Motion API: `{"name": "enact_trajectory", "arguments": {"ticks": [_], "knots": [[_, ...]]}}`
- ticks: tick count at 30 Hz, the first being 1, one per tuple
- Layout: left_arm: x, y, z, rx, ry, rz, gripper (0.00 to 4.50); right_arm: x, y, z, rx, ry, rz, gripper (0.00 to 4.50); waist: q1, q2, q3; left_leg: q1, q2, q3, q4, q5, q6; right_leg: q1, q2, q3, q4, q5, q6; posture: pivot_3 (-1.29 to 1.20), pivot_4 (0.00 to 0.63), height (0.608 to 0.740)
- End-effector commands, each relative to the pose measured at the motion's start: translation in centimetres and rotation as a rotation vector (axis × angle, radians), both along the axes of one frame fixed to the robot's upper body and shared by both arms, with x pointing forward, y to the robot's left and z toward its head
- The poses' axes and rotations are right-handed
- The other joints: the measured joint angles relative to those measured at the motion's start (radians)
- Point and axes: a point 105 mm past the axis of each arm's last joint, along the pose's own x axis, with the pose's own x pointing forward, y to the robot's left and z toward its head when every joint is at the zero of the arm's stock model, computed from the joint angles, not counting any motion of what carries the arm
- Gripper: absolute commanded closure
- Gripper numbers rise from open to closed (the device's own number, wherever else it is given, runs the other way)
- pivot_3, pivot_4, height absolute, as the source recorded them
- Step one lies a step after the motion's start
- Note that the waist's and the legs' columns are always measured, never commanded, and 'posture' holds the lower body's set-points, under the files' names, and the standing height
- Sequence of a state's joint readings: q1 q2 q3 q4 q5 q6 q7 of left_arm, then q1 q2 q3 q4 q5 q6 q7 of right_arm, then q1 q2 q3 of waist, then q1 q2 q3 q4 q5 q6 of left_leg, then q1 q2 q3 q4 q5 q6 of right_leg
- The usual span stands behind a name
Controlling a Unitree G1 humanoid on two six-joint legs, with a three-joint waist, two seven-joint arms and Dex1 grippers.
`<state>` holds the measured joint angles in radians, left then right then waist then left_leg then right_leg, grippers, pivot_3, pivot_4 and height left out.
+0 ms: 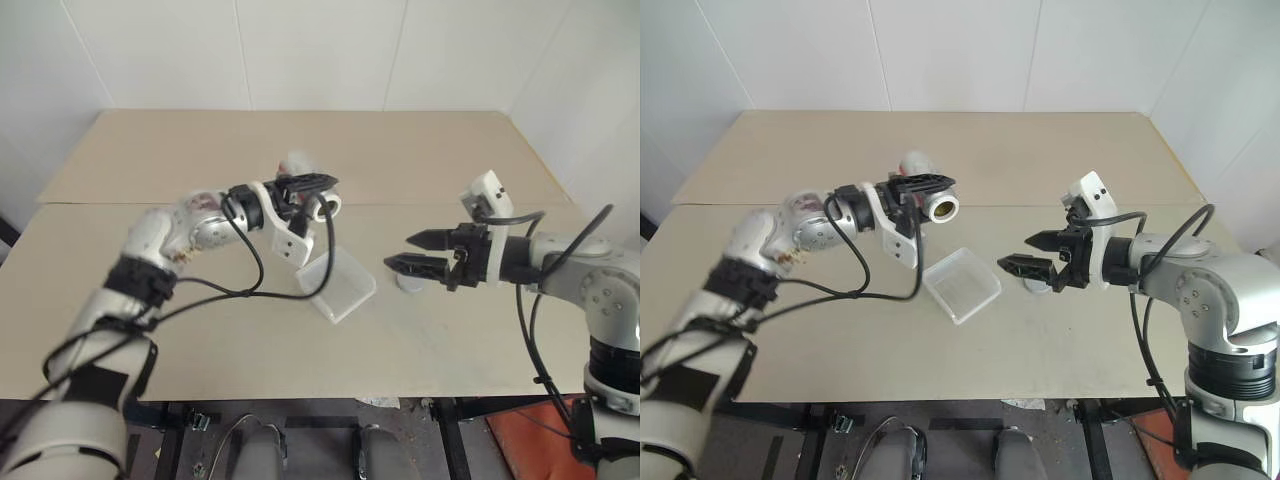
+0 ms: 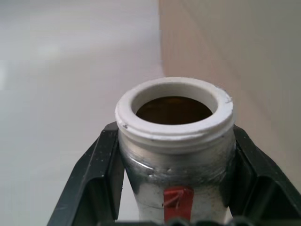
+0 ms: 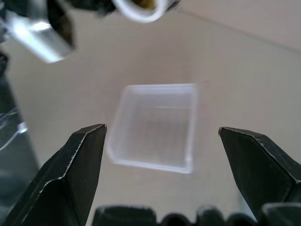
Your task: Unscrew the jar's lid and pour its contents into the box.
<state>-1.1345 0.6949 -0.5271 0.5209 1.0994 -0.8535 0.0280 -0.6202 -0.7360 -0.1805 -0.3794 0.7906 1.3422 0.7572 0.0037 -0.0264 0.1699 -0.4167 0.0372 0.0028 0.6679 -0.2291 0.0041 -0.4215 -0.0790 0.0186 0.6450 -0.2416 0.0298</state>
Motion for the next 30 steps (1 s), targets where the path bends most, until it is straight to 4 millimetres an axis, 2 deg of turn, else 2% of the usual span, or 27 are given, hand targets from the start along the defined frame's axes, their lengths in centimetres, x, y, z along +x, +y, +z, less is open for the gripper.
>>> {"name": "enact_trajectory", "arguments": {"ticks": [1, 6, 8, 14, 18, 22, 26, 30], "knots": [[-0.6, -1.4, -2.1, 0.221, -0.178, -0.167, 2.07, -0.2, 0.2, 1.3, 0.005, -0.033, 0.023, 0.05, 0.005, 0.000, 0.000, 0.000, -0.001, 0.000, 0.000, 0.000, 0.000, 0.000, -0.001, 0.000, 0.001, 0.000, 0.001, 0.00, 0.150, 0.740], [-1.2, -2.8, -4.9, 0.355, -0.248, -0.242, 2.07, -0.2, 0.5, 1.9, 0.031, -0.052, 0.034, 0.05, 0.008, 0.000, 0.000, -0.003, -0.001, 0.000, 0.001, 0.000, 0.000, -0.003, -0.002, 0.000, 0.002, 0.000, 0.002, 0.00, 0.150, 0.740], [-1.3, -3.0, -5.5, 0.380, -0.272, -0.255, 2.07, -0.2, 0.5, 2.0, 0.037, -0.055, 0.031, 0.05, 0.006, 0.000, 0.000, -0.005, -0.001, 0.000, 0.001, 0.000, 0.000, -0.004, -0.002, 0.000, 0.003, 0.000, 0.002, 0.00, 0.150, 0.740], [-0.5, -3.3, -4.0, 0.338, -0.349, -0.200, 2.07, -0.5, 0.7, 2.7, 0.074, -0.084, 0.027, 0.05, 0.008, 0.000, 0.000, -0.006, -0.001, 0.000, 0.003, 0.000, 0.000, -0.004, -0.002, -0.001, 0.003, 0.000, 0.002, 0.00, 0.150, 0.740], [-0.3, -3.2, -3.7, 0.323, -0.373, -0.195, 2.07, -0.7, 0.8, 2.8, 0.069, -0.093, 0.028, 0.05, 0.008, 0.000, 0.000, -0.006, -0.001, 0.000, 0.003, 0.000, 0.000, -0.004, -0.002, -0.001, 0.003, 0.000, 0.002, 0.00, 0.150, 0.740], [-0.6, -2.9, -4.2, 0.278, -0.304, -0.175, 2.07, -0.7, 0.9, 2.6, 0.060, -0.097, 0.027, 0.05, 0.007, 0.000, 0.000, -0.006, -0.001, 0.000, 0.003, 0.000, 0.000, -0.004, -0.002, -0.001, 0.004, 0.000, 0.002, 0.00, 0.150, 0.740], [-0.4, -1.9, -4.1, 0.138, -0.147, -0.080, 2.07, -0.9, 1.1, 2.4, 0.055, -0.104, 0.031, 0.05, 0.004, 0.000, 0.000, -0.005, -0.001, 0.000, 0.003, 0.000, 0.000, -0.004, -0.002, -0.001, 0.004, 0.000, 0.002, 0.00, 0.150, 0.740], [1.4, 0.3, -2.0, -0.273, 0.182, 0.161, 2.07, -0.9, 1.1, 2.4, 0.057, -0.115, 0.022, 0.05, 0.005, 0.000, 0.000, -0.006, -0.001, -0.001, 0.005, 0.000, 0.000, -0.003, -0.002, -0.001, 0.004, 0.000, 0.002, 0.00, 0.150, 0.740]]}}
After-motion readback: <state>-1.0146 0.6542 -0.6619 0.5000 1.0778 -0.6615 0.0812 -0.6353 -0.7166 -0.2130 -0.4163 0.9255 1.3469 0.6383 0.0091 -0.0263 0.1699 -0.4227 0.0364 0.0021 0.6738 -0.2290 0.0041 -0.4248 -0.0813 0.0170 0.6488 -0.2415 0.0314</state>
